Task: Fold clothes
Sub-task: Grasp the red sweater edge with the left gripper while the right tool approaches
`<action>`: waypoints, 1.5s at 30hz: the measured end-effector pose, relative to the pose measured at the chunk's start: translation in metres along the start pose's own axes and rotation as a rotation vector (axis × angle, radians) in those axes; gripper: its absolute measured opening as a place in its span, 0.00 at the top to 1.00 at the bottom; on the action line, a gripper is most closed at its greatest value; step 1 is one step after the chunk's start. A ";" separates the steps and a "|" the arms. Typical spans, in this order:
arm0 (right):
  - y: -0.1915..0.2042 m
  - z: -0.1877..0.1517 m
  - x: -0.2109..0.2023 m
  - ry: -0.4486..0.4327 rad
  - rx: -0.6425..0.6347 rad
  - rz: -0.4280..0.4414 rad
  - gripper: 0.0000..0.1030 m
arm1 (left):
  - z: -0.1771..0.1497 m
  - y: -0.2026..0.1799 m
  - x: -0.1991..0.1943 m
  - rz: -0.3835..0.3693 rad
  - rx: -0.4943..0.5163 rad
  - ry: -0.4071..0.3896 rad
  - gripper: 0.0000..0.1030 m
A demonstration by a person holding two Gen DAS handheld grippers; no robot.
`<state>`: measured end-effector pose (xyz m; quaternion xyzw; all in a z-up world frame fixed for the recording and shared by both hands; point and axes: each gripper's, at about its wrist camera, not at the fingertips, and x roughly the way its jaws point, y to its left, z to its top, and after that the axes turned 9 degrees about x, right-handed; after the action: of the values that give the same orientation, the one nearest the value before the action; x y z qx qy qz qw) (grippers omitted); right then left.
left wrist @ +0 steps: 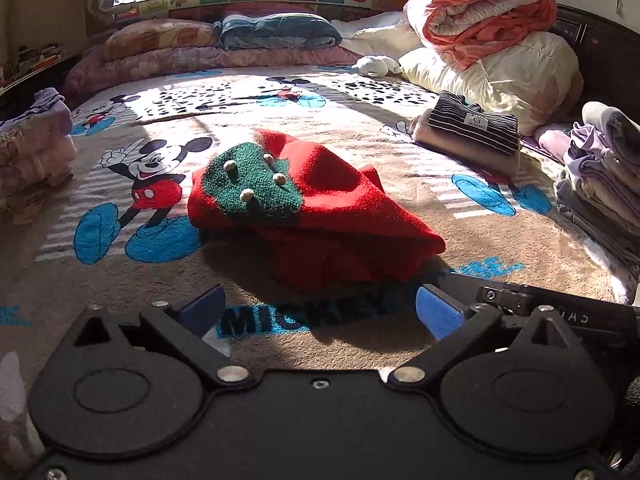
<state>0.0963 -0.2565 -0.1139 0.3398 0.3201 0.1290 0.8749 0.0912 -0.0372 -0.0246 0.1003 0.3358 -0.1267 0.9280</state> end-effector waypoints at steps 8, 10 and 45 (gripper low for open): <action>-0.024 -0.009 0.012 0.078 0.076 0.005 0.00 | 0.039 -0.028 0.026 -0.004 0.280 -0.013 0.02; -0.023 -0.011 0.013 0.084 0.074 0.008 0.00 | 0.051 -0.040 0.033 -0.031 0.374 -0.020 0.06; 0.001 -0.026 0.022 0.100 -0.087 -0.082 0.00 | 0.091 -0.091 0.125 -0.018 0.722 0.145 0.86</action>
<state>0.0965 -0.2328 -0.1389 0.2811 0.3710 0.1237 0.8764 0.2107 -0.1694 -0.0462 0.4272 0.3351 -0.2379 0.8054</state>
